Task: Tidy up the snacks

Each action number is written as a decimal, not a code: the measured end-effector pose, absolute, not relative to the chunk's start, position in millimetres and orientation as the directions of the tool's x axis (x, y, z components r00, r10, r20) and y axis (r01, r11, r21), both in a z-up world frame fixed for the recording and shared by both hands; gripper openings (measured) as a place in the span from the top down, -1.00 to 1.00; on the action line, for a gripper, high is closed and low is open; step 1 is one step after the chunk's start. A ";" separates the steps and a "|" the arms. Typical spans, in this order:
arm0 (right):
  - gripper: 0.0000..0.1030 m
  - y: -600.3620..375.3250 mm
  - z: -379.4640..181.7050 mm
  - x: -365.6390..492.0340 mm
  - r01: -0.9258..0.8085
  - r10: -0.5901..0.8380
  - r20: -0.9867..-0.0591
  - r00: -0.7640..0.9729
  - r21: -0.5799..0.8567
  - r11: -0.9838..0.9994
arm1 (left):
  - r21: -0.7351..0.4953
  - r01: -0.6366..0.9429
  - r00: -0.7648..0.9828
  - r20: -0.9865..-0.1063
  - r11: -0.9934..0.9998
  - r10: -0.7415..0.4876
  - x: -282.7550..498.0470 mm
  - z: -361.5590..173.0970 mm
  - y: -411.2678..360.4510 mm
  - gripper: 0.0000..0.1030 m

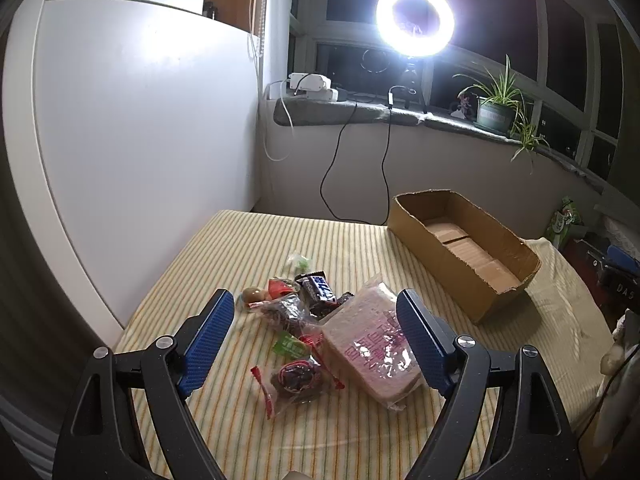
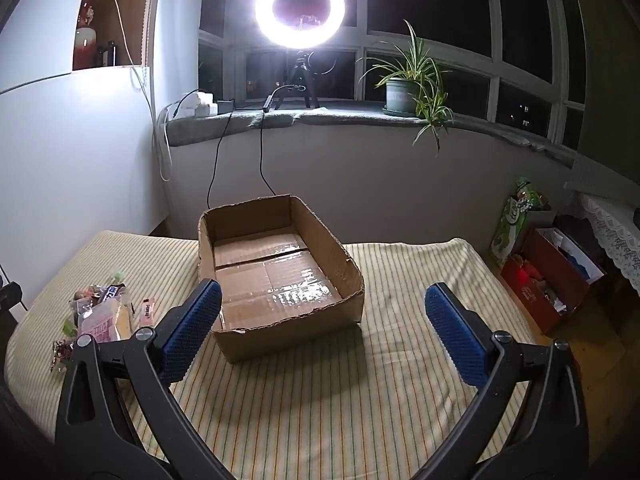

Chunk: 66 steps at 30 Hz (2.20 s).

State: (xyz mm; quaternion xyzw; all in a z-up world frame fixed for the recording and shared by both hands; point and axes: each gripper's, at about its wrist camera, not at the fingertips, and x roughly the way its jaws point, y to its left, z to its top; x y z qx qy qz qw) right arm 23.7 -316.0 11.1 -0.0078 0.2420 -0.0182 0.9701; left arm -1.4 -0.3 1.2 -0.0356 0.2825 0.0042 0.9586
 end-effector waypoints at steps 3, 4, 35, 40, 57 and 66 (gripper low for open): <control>-1.00 -315.3 12.5 23.1 0.030 -0.042 -0.467 0.883 -0.032 0.999 | -0.068 -0.027 0.840 -0.542 0.997 -0.014 -1.5 1.5 -0.1 -0.62; -1.00 -315.3 13.2 22.9 0.029 -0.041 -0.467 0.883 -0.032 0.999 | -0.068 -0.027 0.840 -0.543 0.997 -0.014 -1.4 1.4 0.0 -0.62; -1.00 -312.3 11.9 21.3 0.026 -0.038 -0.462 0.886 -0.031 0.999 | -0.073 -0.015 0.839 -0.543 0.997 -0.027 -1.2 2.9 -4.6 -0.62; -1.00 -312.1 11.8 21.1 0.026 -0.037 -0.463 0.886 -0.030 0.999 | -0.074 -0.015 0.839 -0.543 0.997 -0.028 -1.2 2.9 -5.0 -0.62; -1.00 -309.9 10.9 21.2 0.028 -0.039 -0.462 0.886 -0.031 0.999 | -0.077 -0.015 0.839 -0.543 0.997 -0.030 -1.8 3.3 -4.1 -0.62; -1.00 -309.3 10.6 21.4 0.026 -0.038 -0.463 0.885 -0.033 0.999 | -0.085 -0.011 0.837 -0.545 0.996 -0.038 0.5 1.3 -1.3 -0.62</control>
